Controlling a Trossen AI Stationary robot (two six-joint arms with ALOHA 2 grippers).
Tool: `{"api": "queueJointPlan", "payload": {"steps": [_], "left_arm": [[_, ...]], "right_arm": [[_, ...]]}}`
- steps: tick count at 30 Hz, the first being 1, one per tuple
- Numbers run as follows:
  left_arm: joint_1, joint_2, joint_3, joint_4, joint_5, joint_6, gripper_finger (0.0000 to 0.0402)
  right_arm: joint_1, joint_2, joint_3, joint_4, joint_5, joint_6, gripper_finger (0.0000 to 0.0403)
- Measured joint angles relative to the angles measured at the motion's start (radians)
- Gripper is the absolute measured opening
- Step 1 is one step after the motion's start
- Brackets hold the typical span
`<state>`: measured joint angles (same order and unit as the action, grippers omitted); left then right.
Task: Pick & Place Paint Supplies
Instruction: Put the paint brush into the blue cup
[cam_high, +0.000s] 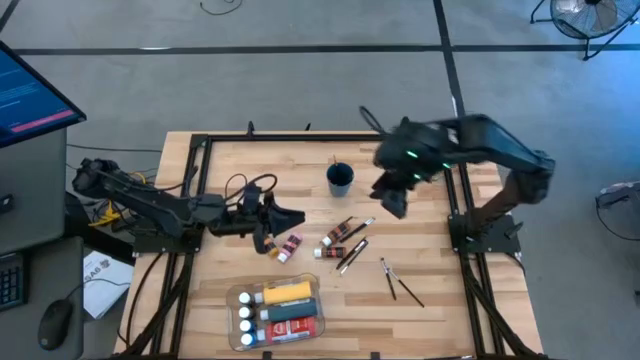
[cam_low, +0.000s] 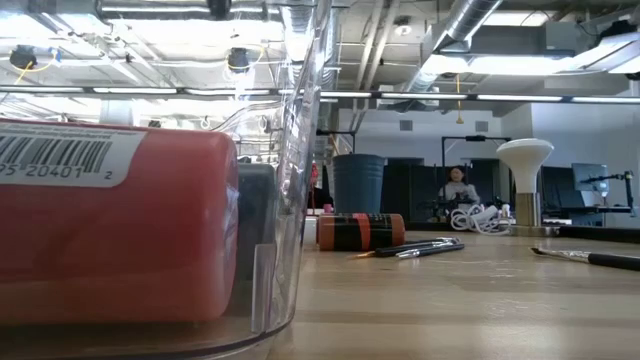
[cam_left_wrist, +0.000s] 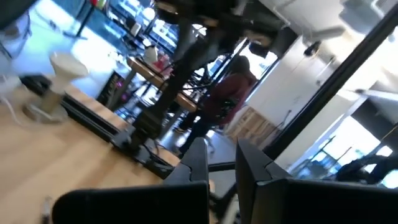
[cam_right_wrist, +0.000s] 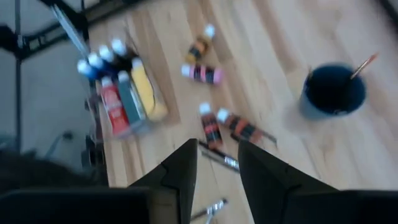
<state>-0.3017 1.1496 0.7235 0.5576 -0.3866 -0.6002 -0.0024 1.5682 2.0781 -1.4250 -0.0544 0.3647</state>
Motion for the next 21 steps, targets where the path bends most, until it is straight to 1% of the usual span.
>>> {"api": "queueJointPlan", "payload": {"steps": [3,7,10,13,16,18,21], "left_arm": [[0.028,0.01,0.0,0.0,-0.01,0.066,0.0],[0.079,0.011,0.0,0.001,-0.016,0.08,0.0004],[0.11,0.011,0.0,-0.003,-0.013,0.08,0.001],[0.14,0.011,0.0,-0.008,-0.008,0.08,0.0015],[0.182,0.011,0.0,-0.022,-0.008,0.081,0.0018],[0.216,0.011,0.0,-0.056,-0.008,0.08,0.0019],[0.265,0.036,0.0,-0.082,-0.009,0.08,0.0016]], "right_arm": [[0.135,-0.06,0.0,0.038,0.167,0.088,0.0112],[0.311,-0.098,0.0,0.049,0.416,0.217,0.0112],[0.422,-0.115,-0.026,0.045,0.548,0.288,0.0112],[0.505,-0.12,-0.081,0.011,0.629,0.368,0.0112],[0.563,-0.118,-0.154,-0.04,0.645,0.476,0.0112],[0.6,-0.118,-0.211,-0.041,0.676,0.539,0.0112],[0.669,-0.13,-0.297,-0.037,0.778,0.654,0.0112]]}}
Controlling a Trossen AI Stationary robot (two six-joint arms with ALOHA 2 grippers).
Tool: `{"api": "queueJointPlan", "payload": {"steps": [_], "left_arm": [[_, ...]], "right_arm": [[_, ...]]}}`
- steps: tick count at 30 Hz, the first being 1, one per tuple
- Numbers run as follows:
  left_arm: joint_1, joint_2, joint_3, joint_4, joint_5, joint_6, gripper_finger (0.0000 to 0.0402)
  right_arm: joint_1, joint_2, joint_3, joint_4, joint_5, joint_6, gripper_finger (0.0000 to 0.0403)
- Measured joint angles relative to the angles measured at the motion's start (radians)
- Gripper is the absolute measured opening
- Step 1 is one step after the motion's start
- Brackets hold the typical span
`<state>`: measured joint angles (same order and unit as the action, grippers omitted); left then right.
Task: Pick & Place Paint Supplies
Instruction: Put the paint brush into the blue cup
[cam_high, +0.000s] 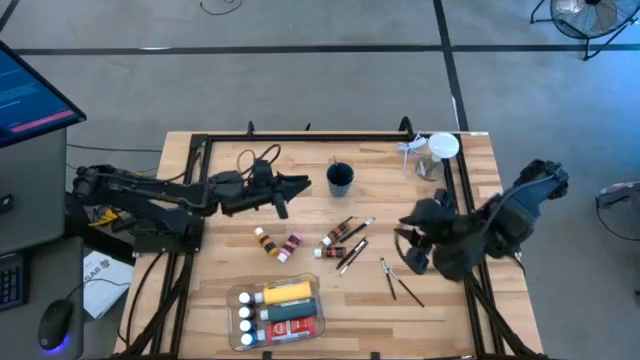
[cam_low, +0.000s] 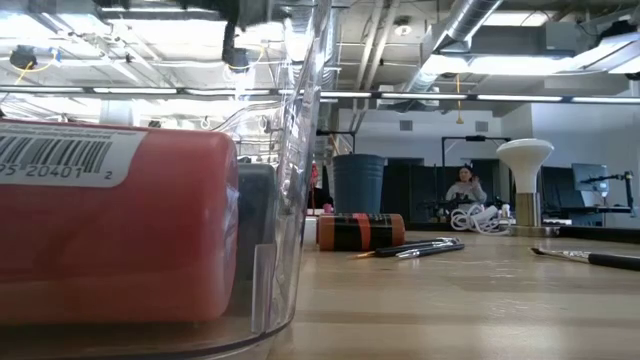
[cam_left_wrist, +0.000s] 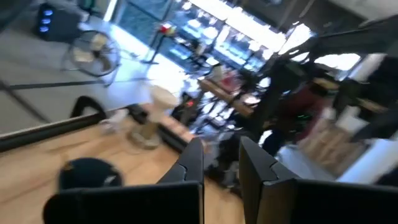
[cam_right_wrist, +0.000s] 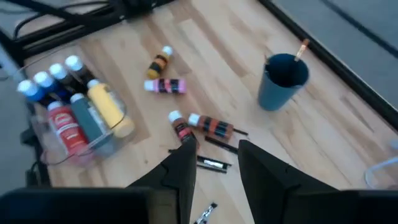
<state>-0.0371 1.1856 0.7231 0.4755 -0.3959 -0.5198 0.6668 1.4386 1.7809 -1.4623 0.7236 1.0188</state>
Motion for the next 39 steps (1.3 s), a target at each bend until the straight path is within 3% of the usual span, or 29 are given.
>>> {"api": "queueJointPlan", "payload": {"steps": [3,7,14,39], "left_arm": [[0.032,0.045,-0.004,-0.006,0.001,-0.076,0.001],[0.042,0.122,-0.014,-0.001,0.0,-0.243,0.0004],[-0.008,0.228,-0.014,0.08,0.001,-0.332,0.0003],[-0.026,0.228,-0.013,0.136,-0.025,-0.353,0.0001]], "right_arm": [[0.063,-0.048,-0.09,0.035,0.061,0.113,0.0112],[0.147,-0.121,-0.228,0.141,0.068,0.164,0.0112],[0.243,-0.229,-0.435,0.434,0.06,0.107,0.0112],[0.233,-0.281,-0.462,0.405,0.064,0.081,0.0112]]}}
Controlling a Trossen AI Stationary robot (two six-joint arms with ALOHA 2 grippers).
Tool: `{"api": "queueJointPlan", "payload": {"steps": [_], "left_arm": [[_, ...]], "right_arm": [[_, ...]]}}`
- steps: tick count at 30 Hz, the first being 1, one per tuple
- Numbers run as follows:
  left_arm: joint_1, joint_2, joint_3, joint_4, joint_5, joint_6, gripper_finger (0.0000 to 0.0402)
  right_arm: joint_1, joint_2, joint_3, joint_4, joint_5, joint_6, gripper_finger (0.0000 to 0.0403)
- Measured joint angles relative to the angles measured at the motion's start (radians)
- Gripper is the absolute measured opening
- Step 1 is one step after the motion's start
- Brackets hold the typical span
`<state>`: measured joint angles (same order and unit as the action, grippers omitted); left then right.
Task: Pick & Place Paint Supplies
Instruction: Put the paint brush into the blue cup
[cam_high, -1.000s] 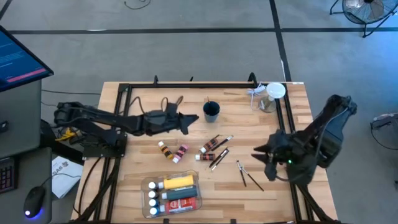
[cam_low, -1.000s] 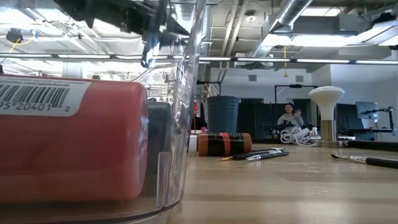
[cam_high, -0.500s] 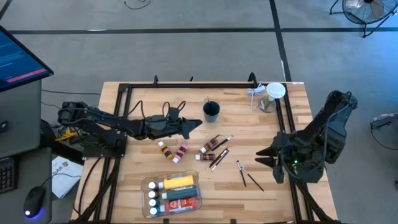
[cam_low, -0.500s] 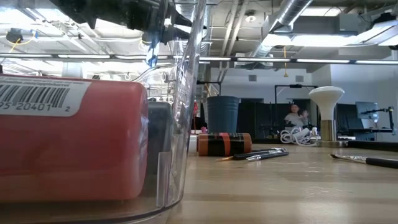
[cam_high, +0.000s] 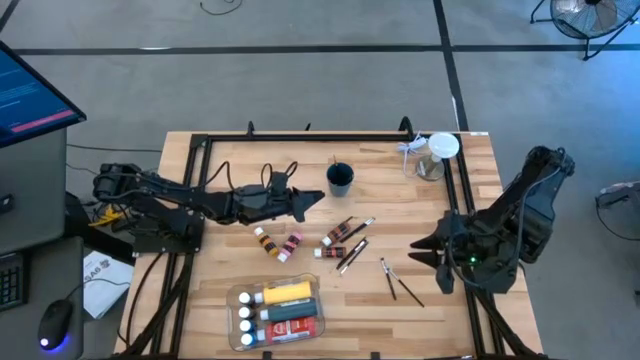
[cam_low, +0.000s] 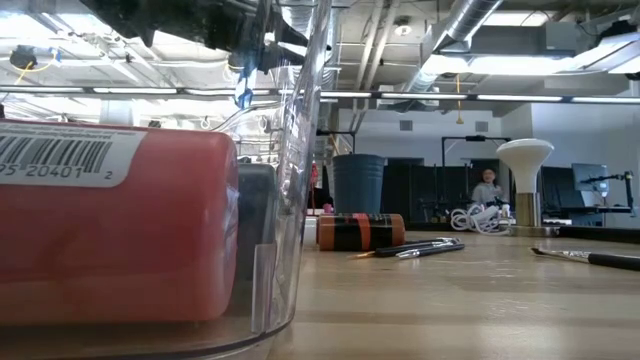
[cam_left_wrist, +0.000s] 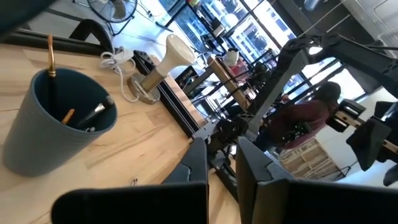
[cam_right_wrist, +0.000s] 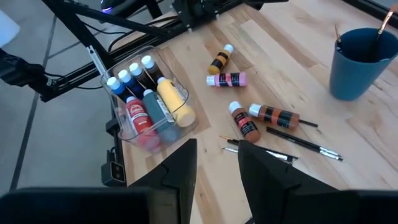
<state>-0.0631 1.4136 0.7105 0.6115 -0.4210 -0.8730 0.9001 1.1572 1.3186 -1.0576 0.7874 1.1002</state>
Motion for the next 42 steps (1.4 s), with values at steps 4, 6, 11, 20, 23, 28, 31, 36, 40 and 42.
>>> {"api": "queueJointPlan", "payload": {"steps": [4,6,11,20,23,28,31,36,40,42], "left_arm": [[-0.003,0.0,0.0,0.0,0.0,0.0,0.0001],[-0.004,0.0,0.0,0.001,0.002,0.0,0.0001],[-0.006,0.0,0.0,0.005,0.011,-0.004,0.0002],[-0.008,0.0,0.0,0.016,0.193,-0.006,0.0002],[-0.01,0.0,0.0,0.016,0.193,-0.002,0.0002],[-0.01,0.0,0.0,0.017,0.248,-0.007,0.0002],[-0.01,0.0,0.0,0.017,0.308,-0.007,0.0002],[-0.015,0.0,0.0,0.017,0.458,-0.007,0.0002],[-0.035,0.0,0.0,0.008,0.568,0.027,0.0002],[-0.045,0.0,0.0,-0.004,0.6,0.059,0.0002]], "right_arm": [[-0.02,0.0,0.0,-0.003,-0.001,0.0,0.0112],[-0.03,0.0,0.0,-0.003,-0.001,0.0,0.0112],[-0.066,0.001,0.0,-0.001,-0.06,0.229,0.0112],[-0.198,0.085,0.0,-0.147,-0.445,0.341,0.0099],[-0.24,0.137,0.0,-0.166,-0.519,0.323,0.0098],[-0.315,0.231,0.0,-0.165,-0.63,0.326,0.0101],[-0.366,0.291,0.0,-0.164,-0.678,0.348,0.0104],[-0.446,0.391,0.0,-0.132,-0.753,0.33,0.0104],[-0.487,0.446,0.0,-0.105,-0.788,0.274,0.0105],[-0.5,0.46,-0.018,-0.092,-0.794,0.292,0.0105]]}}
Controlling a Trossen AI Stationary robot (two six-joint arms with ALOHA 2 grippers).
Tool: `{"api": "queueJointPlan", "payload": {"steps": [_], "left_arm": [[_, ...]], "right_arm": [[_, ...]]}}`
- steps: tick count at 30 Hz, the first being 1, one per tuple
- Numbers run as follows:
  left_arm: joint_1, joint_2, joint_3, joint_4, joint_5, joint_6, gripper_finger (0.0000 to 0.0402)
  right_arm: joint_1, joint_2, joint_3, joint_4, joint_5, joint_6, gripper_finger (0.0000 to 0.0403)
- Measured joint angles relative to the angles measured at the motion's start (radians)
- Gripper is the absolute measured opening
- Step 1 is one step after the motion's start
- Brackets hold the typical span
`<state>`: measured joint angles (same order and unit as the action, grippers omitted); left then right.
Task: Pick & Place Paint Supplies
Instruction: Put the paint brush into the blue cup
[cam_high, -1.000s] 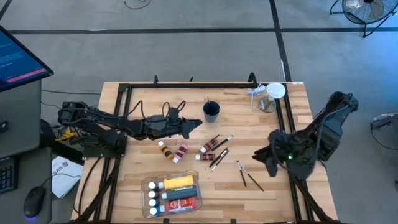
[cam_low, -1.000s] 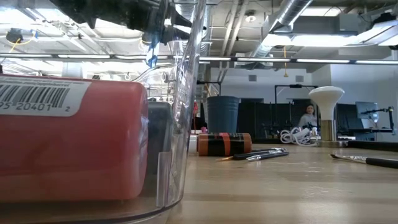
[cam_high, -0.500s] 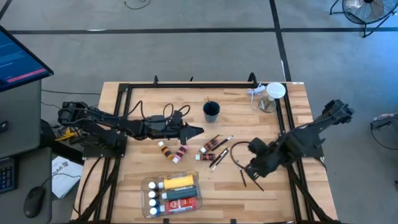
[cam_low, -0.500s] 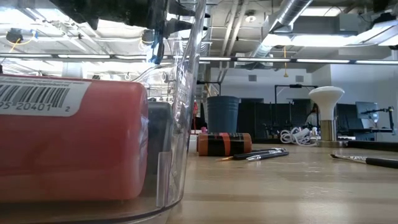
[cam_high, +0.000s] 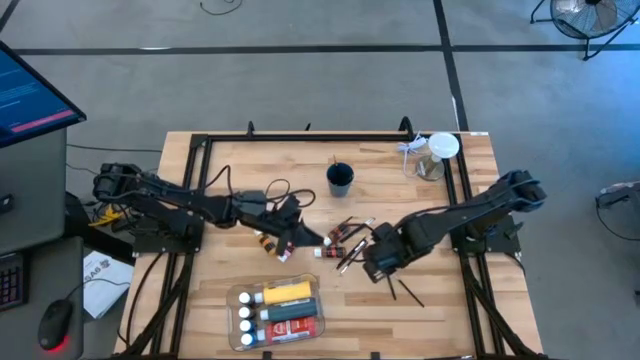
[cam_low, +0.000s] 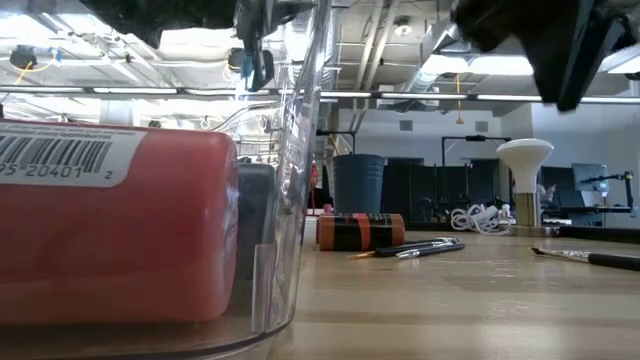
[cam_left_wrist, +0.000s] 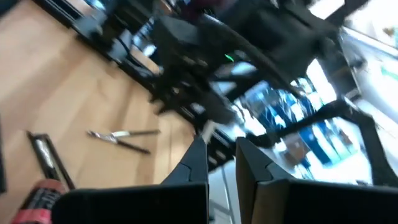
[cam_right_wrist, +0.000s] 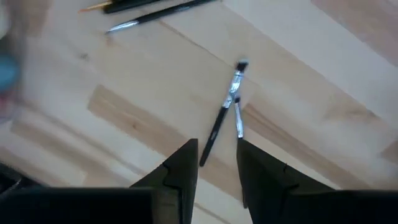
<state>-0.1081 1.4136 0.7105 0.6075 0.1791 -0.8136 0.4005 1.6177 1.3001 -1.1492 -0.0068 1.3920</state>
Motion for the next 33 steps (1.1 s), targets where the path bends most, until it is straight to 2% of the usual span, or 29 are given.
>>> {"api": "queueJointPlan", "payload": {"steps": [5,9,14,17,20,24,30,33], "left_arm": [[-0.016,0.0,0.0,0.0,0.042,0.018,0.0002],[-0.023,0.0,-0.022,-0.001,0.05,0.027,0.0002],[-0.023,0.0,-0.049,-0.002,0.048,0.024,0.0002],[-0.021,0.0,-0.059,-0.001,0.026,0.018,0.0002],[-0.018,0.0,-0.064,0.001,0.011,0.005,0.0002],[-0.019,0.0,-0.068,0.001,0.011,0.001,0.0002],[-0.021,0.0,-0.068,0.001,0.011,-0.006,0.0002],[-0.021,0.0,-0.068,0.001,0.017,-0.012,0.0002]], "right_arm": [[-0.02,-0.027,-0.097,0.132,-0.062,0.057,0.0105],[-0.021,-0.036,-0.105,0.205,-0.111,0.038,0.0105],[-0.009,-0.014,-0.122,0.184,-0.037,0.049,0.0105],[-0.033,-0.008,-0.202,0.175,-0.014,0.141,0.0106],[-0.051,-0.007,-0.283,0.266,-0.015,0.187,0.0113],[-0.046,-0.013,-0.307,0.367,-0.022,0.161,0.0132],[-0.065,0.008,-0.308,0.352,-0.01,0.145,0.0191],[-0.073,0.026,-0.307,0.346,0.032,0.105,0.0224]]}}
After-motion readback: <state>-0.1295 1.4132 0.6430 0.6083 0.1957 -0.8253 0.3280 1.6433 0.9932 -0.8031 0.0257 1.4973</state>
